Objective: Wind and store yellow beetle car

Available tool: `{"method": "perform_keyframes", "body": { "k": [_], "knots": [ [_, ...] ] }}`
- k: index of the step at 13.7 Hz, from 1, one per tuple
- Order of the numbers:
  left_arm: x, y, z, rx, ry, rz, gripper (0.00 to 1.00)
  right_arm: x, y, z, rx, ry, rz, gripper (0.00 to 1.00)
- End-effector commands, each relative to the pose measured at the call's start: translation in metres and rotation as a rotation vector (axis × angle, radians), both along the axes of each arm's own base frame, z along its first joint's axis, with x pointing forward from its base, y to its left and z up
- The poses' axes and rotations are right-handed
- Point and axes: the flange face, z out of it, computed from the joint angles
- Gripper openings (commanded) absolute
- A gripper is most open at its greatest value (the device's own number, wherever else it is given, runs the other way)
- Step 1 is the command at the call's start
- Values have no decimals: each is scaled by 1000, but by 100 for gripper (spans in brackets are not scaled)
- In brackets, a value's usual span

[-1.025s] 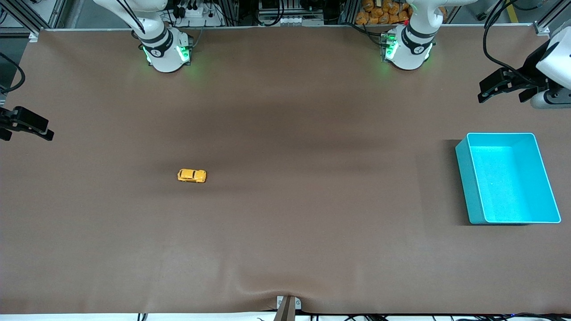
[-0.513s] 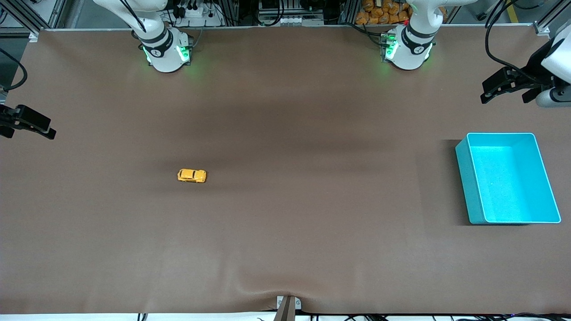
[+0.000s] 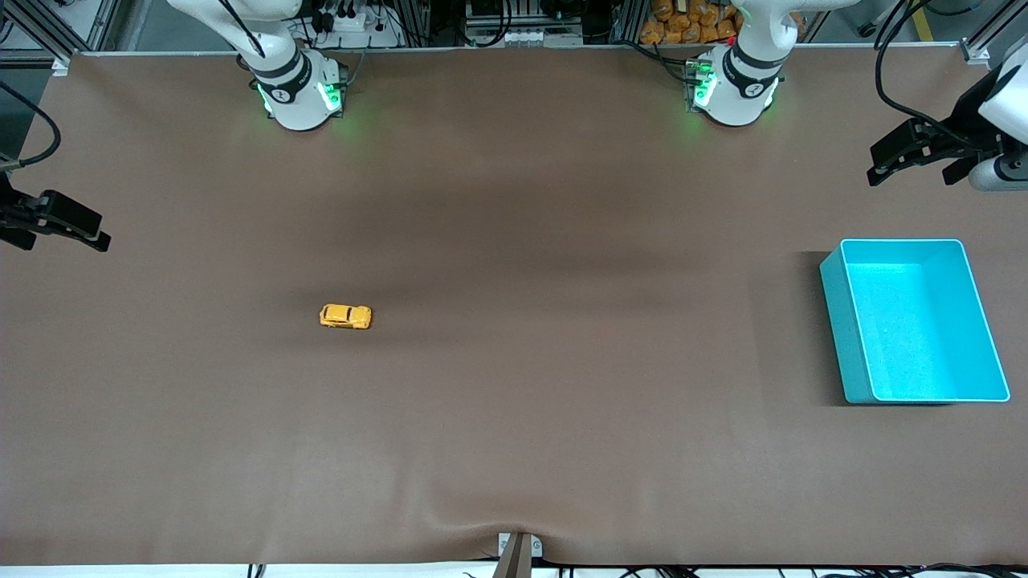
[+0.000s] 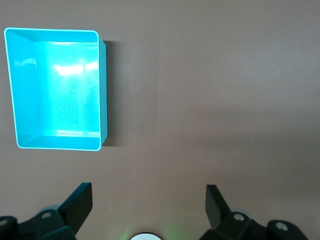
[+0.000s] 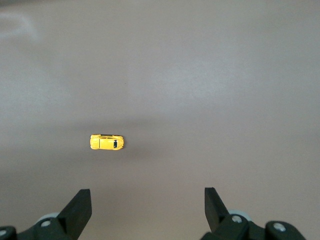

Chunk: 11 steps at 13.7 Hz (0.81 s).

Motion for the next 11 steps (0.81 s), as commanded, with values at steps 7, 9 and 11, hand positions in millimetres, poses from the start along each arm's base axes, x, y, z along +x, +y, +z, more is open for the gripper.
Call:
{"method": "perform_keyframes", "body": {
  "k": [7,9,11],
  "knots": [
    [-1,1,5,12,-5,4,100,-13,-7,-15,-10,30,13,100],
    [-1,2,4,12,-2,7,100,-32,-5,-16,-19,-26,18,100],
    [-1,1,5,12,-4,5,100,-38,-6,-22,-21,-26,17,100]
  ]
}}
